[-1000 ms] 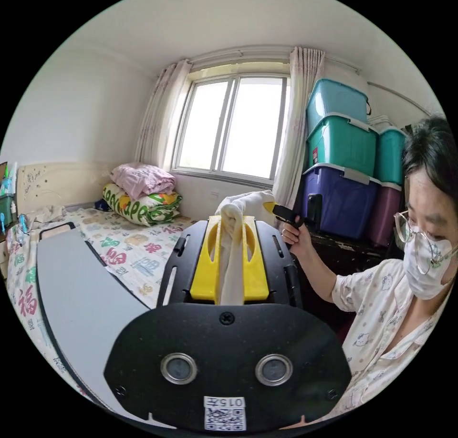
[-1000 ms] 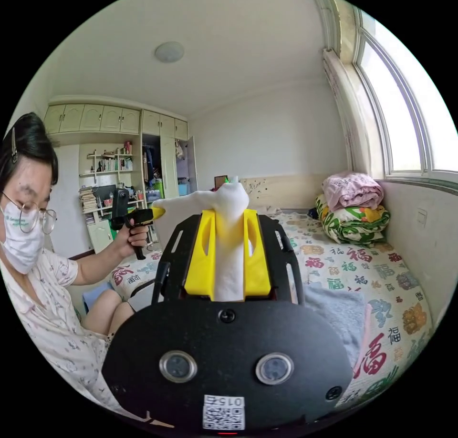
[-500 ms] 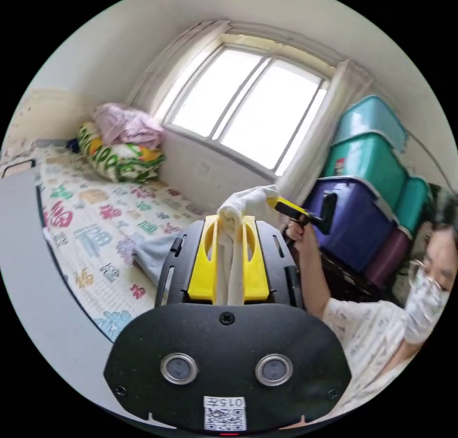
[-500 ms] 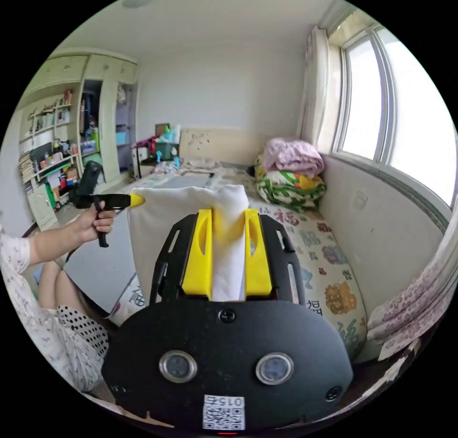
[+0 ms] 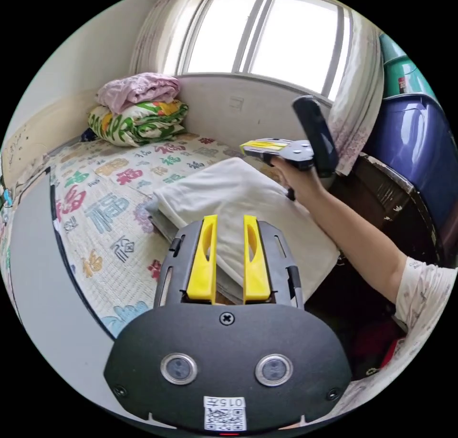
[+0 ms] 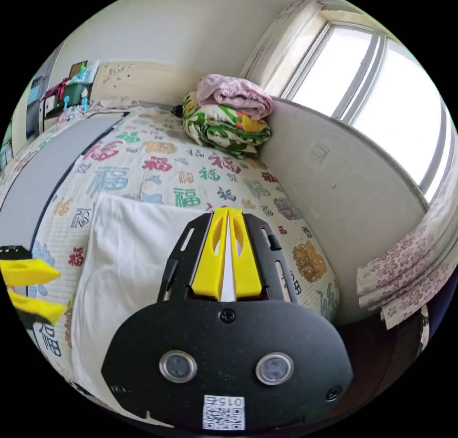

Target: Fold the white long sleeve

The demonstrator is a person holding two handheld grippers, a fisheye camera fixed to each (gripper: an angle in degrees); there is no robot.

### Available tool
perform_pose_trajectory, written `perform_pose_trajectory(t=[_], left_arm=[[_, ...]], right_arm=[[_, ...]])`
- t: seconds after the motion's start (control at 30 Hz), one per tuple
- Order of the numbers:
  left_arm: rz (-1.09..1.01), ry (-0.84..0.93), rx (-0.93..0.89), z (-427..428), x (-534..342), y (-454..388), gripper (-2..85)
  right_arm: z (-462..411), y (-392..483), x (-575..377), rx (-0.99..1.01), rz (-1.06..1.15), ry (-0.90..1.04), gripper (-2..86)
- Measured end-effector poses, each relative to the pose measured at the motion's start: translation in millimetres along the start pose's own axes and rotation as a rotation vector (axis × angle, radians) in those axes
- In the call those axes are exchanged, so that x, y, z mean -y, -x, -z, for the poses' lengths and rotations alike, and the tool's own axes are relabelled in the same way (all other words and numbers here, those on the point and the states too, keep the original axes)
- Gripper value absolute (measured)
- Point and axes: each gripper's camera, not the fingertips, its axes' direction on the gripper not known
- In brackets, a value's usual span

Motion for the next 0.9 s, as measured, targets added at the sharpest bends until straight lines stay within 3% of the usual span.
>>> perform_pose_trajectory(t=[0.07, 0.13, 0.3, 0.43, 0.53, 0.6, 0.7, 0.8, 0.9], left_arm=[[-0.006, 0.047, -0.162, -15.6, -15.2, -24.1, 8.7], [-0.072, 0.011, -0.244, -18.3, -36.4, -55.6, 7.9], [-0.158, 0.088, -0.182, -51.5, -93.2, -115.7, 5.9], [-0.180, 0.099, -0.144, -24.3, -113.4, -134.6, 2.4], [-0.190, 0.099, -0.230, 32.3, -146.2, -144.3, 0.4], [-0.171, 0.052, -0.259, 82.5, -183.6, -140.5, 0.0], [-0.062, -0.016, -0.092, 180.1, -269.6, -121.9, -0.3], [0.172, -0.005, 0.246, 288.2, -369.1, -105.8, -0.4], [0.370, -0.047, 0.582, 396.6, -468.6, -117.1, -0.6]], right_arm=[[-55.5, 19.1, -21.4, -0.063, 0.042, 0.094, -1.0], [-67.0, 36.1, -29.6, -0.170, 0.093, 0.053, -0.9], [-107.7, 46.0, -38.8, -0.232, 0.163, 0.075, -0.6], [-129.3, 43.5, -56.0, -0.310, 0.220, 0.046, -0.6], [-143.5, 23.8, -58.2, -0.307, 0.257, 0.083, -0.9], [-128.8, -3.0, -52.2, -0.237, 0.191, 0.072, -1.0], [-51.6, -54.1, -55.5, -0.039, -0.020, -0.125, -1.0], [49.2, -91.1, -68.5, 0.246, -0.172, -0.368, -0.9], [151.7, -106.0, -95.0, 0.693, -0.185, -0.647, -0.6]])
